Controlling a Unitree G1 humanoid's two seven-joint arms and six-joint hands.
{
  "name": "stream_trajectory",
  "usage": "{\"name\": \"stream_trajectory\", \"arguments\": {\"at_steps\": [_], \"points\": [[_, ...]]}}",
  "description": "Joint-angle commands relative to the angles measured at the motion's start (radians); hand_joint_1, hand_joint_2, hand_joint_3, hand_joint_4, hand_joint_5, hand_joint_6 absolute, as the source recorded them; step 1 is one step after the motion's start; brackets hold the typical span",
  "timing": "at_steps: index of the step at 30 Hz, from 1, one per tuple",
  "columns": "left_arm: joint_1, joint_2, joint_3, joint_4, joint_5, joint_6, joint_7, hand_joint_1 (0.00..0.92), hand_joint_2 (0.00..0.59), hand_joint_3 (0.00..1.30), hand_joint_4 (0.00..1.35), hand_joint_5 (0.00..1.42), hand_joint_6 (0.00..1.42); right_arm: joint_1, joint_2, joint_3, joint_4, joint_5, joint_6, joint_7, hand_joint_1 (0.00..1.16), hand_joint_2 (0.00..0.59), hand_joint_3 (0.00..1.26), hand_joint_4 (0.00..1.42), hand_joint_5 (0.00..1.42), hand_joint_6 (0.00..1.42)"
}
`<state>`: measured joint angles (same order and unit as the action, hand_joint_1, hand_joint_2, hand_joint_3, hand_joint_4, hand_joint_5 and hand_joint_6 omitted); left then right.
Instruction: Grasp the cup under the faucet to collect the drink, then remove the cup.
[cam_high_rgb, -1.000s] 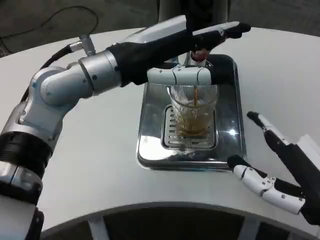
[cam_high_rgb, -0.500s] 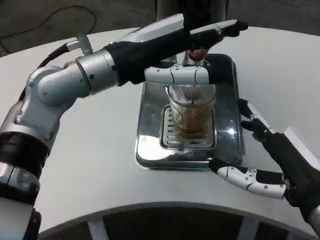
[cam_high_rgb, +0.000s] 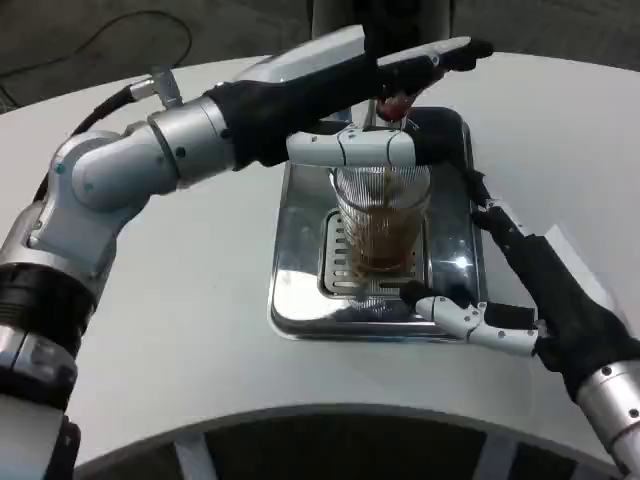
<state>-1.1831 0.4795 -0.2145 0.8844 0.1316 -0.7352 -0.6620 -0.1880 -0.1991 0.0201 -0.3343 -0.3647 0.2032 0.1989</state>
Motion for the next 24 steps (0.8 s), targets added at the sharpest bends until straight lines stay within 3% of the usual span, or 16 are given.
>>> {"name": "stream_trajectory", "arguments": {"at_steps": [1, 11, 24], "points": [[0.042, 0.018, -0.012, 0.013, 0.036, 0.026, -0.02, 0.0, 0.135, 0.06, 0.0, 0.04, 0.03, -0.062, 0.005, 0.011, 0.077, 0.015, -0.033, -0.041, 0.75, 0.226, 0.0, 0.0, 0.05, 0.0], [0.04, 0.029, -0.004, 0.007, 0.029, 0.028, -0.025, 0.0, 0.138, 0.07, 0.0, 0.05, 0.03, -0.179, -0.002, 0.023, 0.228, 0.051, -0.084, -0.073, 0.76, 0.223, 0.0, 0.0, 0.05, 0.0], [0.034, 0.035, -0.003, 0.018, 0.028, 0.027, -0.029, 0.0, 0.138, 0.07, 0.0, 0.05, 0.03, -0.257, 0.001, 0.039, 0.372, 0.087, -0.168, -0.09, 0.75, 0.218, 0.0, 0.0, 0.05, 0.0]]}}
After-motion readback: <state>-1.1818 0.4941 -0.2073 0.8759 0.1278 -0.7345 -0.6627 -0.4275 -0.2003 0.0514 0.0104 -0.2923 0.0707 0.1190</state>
